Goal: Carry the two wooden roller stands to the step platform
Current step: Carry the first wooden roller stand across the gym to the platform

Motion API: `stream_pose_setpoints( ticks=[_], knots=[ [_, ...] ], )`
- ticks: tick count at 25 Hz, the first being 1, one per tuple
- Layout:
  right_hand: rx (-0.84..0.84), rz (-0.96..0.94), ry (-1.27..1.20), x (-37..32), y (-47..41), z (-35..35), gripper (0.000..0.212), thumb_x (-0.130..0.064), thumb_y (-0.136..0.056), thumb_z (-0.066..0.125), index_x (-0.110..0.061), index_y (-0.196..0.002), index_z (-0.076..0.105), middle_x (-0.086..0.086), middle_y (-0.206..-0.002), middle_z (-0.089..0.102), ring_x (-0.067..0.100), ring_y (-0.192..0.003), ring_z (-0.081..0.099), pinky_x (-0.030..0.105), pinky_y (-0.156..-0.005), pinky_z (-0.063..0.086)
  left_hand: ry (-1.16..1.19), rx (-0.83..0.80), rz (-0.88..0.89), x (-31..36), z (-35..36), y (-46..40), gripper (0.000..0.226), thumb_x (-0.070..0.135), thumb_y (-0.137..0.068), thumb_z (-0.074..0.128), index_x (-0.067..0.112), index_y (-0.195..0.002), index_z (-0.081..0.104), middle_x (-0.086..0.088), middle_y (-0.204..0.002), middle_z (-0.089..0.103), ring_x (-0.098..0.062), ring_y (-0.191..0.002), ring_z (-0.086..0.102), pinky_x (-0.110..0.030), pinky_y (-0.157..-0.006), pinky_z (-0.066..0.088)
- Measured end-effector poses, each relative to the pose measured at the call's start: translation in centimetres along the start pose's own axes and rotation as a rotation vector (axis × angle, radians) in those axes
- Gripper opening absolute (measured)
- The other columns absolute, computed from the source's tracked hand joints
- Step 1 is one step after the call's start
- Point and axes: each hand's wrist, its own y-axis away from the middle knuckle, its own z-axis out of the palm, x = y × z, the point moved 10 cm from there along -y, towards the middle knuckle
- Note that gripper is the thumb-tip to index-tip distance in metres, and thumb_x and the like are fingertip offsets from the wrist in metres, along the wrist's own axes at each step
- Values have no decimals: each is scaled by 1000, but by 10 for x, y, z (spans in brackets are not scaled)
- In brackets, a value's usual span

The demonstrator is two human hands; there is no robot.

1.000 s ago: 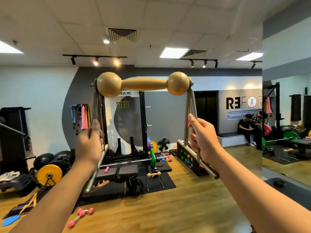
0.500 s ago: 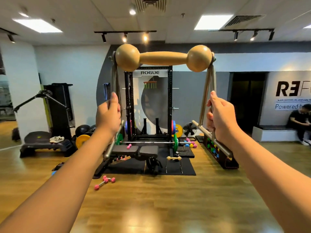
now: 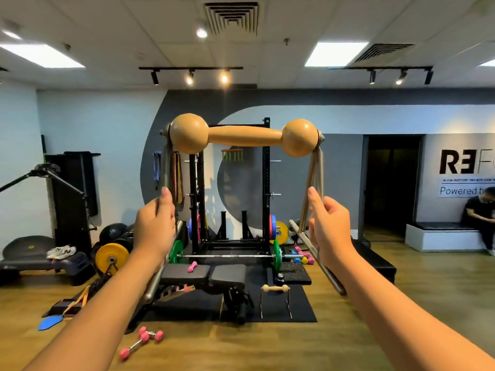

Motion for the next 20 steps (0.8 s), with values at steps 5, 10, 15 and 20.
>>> stream_pose_setpoints(
  ticks=[5, 10, 15, 20],
  knots=[
    [8, 12, 1, 64, -78, 29, 46, -49, -97, 67, -9, -80, 51, 14, -65, 33, 16, -47, 29, 28, -45, 27, -65, 18, 27, -54, 40, -78, 57, 57, -106, 35, 13, -71, 45, -4, -60, 37, -22, -53, 35, -35, -55, 28],
    [-53, 32, -39, 138, -157, 52, 49, -52, -92, 72, -10, -78, 51, 7, -58, 29, 16, -46, 26, 27, -42, 25, -34, 50, -7, -122, 82, -134, 55, 58, -105, 36, 16, -70, 45, 2, -55, 36, -18, -47, 33, -31, -50, 26],
    [-110, 59, -71, 230, -254, 79, 54, -50, -90, 75, -18, -65, 40, 5, -56, 27, 21, -49, 26, 32, -47, 22, -59, 121, -44, -188, 130, -191, 54, 56, -106, 37, 18, -68, 44, 4, -51, 35, -13, -42, 31, -28, -46, 24],
    [-223, 102, -106, 303, -344, 131, 44, -42, -91, 77, -4, -78, 59, -2, -52, 37, 15, -44, 34, 26, -41, 31, -146, 229, -69, -231, 153, -254, 55, 58, -105, 39, 18, -67, 46, 6, -50, 35, -13, -43, 31, -30, -48, 23]
  ],
)
